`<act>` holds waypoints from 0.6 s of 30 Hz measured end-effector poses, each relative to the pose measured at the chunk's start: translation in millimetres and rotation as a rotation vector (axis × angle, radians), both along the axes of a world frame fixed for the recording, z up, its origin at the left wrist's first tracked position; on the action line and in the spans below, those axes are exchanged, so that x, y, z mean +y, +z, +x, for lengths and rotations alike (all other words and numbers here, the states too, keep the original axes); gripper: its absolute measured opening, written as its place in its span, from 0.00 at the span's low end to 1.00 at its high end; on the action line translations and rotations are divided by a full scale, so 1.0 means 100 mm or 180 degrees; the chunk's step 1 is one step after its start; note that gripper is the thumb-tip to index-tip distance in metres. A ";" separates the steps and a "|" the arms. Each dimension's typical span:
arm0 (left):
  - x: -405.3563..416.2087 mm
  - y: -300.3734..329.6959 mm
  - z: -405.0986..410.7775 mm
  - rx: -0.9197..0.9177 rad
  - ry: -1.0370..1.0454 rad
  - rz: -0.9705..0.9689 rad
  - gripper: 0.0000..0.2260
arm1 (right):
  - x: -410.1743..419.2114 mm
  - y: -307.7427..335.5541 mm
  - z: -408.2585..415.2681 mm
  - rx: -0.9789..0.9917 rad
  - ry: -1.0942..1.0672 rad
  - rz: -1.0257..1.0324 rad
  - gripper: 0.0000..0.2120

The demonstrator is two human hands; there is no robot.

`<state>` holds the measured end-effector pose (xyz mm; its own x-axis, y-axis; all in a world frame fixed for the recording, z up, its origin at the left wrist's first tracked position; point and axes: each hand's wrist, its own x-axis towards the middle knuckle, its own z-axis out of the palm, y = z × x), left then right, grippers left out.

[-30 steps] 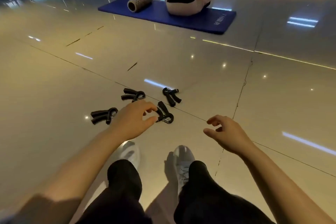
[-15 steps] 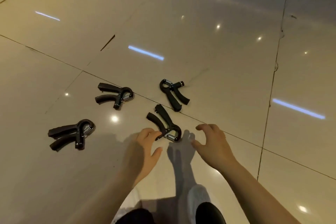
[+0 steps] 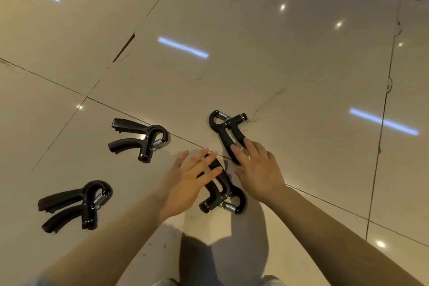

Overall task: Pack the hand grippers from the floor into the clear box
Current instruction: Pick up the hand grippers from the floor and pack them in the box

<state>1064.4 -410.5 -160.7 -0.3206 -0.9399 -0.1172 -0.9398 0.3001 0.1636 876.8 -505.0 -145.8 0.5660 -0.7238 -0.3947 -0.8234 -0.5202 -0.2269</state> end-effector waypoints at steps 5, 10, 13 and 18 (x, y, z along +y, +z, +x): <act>-0.03 -0.08 0.00 -0.0199 -0.0069 0.0378 0.41 | -0.03 -0.09 -0.02 0.0145 0.0238 0.0047 0.31; 0.10 -0.11 0.09 -0.0177 0.0123 0.0054 0.38 | -0.02 -0.11 -0.04 0.0004 0.0084 0.0056 0.30; 0.32 -0.17 0.21 -0.0020 0.0403 0.0018 0.42 | -0.09 -0.11 -0.01 -0.0108 -0.0027 -0.0091 0.27; 0.73 -0.28 0.25 0.0536 0.1073 0.0384 0.47 | -0.13 -0.14 0.10 0.0047 0.0021 -0.0254 0.28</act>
<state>1089.5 -337.0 -188.8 -0.0204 -0.9785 -0.2053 -0.9394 -0.0516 0.3391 886.5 -517.7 -160.1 0.5653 -0.7496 -0.3442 -0.8229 -0.5415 -0.1723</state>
